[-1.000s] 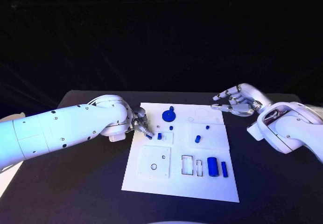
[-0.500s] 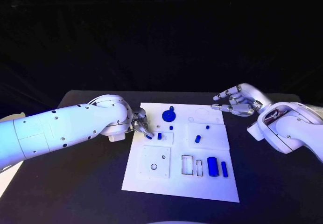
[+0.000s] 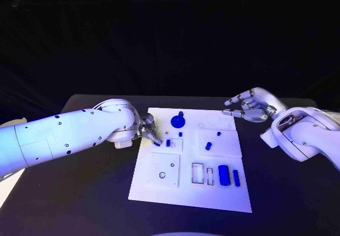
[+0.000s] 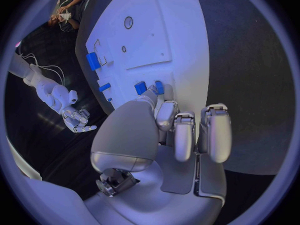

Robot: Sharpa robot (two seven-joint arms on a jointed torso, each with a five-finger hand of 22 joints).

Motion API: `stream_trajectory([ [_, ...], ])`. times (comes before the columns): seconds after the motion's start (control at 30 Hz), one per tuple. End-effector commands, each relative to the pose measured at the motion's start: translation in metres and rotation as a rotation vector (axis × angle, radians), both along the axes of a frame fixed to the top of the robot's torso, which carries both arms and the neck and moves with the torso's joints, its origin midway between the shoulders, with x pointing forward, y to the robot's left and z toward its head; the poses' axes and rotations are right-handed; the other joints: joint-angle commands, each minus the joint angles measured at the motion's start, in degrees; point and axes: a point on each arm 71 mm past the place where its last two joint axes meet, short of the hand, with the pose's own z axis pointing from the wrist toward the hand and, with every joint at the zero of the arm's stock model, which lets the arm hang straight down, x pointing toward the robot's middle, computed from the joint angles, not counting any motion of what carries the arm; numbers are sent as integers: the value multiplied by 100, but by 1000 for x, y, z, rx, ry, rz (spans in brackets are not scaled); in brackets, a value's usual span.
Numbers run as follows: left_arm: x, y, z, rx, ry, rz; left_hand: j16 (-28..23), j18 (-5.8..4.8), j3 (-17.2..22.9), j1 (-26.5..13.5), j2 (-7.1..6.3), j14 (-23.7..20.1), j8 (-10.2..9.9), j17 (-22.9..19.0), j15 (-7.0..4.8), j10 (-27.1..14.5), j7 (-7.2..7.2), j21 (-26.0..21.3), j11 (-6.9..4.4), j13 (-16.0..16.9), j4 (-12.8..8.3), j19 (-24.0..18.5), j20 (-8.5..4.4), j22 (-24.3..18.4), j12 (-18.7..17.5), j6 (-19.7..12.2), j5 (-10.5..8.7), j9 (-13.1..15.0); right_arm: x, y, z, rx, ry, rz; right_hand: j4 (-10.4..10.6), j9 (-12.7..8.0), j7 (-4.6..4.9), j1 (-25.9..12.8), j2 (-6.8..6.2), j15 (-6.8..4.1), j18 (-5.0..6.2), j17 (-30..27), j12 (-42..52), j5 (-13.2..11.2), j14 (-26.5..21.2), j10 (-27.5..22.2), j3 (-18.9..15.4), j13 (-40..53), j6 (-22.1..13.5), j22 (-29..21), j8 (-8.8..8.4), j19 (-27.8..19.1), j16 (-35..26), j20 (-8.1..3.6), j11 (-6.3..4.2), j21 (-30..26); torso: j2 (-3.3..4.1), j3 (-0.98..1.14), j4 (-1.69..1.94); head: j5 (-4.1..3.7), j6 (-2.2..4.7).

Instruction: Assemble the parts on the task board

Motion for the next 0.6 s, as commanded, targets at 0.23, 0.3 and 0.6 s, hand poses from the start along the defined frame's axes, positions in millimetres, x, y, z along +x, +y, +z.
stream_trajectory([
  [0.23, -4, -5, -7, 37, 44, -27, 18, -102, 597, -11, -41, 600, 12, 1509, -17, 202, -156, 21, -160, 101, -482, 362, -18, 1024, 35, 216, 16, 16, -1, 2, -1, -7, 9, 14, 0, 6, -13, 11, 46, 26, -38, 1199, -5, 32, 514, -37, -25, 687, 29, 1508, 12, 600, -20, 9, 0, 24, -1, 4, 0, -11, -7],
  [0.3, -3, -6, -8, 40, 44, -24, 18, -100, 628, -74, -25, 600, 17, 1509, -15, 205, -156, 17, -158, 104, -446, 359, -17, 1018, 37, 224, 15, 31, -1, 2, -1, -7, 9, 15, 0, 6, -13, 11, 46, 26, -38, 1199, -5, 32, 514, -37, -25, 687, 29, 1508, 12, 600, -20, 9, 0, 24, 2, 4, -2, -15, -3],
  [0.6, -2, -9, -11, 43, 67, -3, 18, -99, 700, -260, 23, 600, 60, 1509, -20, 243, -171, 12, -167, 173, -344, 356, -17, 1014, 96, 248, 14, 98, -1, 2, -1, -7, 9, 17, 0, 6, -13, 11, 46, 26, -38, 1199, -5, 32, 514, -37, -25, 687, 29, 1508, 12, 600, -20, 9, 0, 24, -1, 7, -11, -23, -25],
])
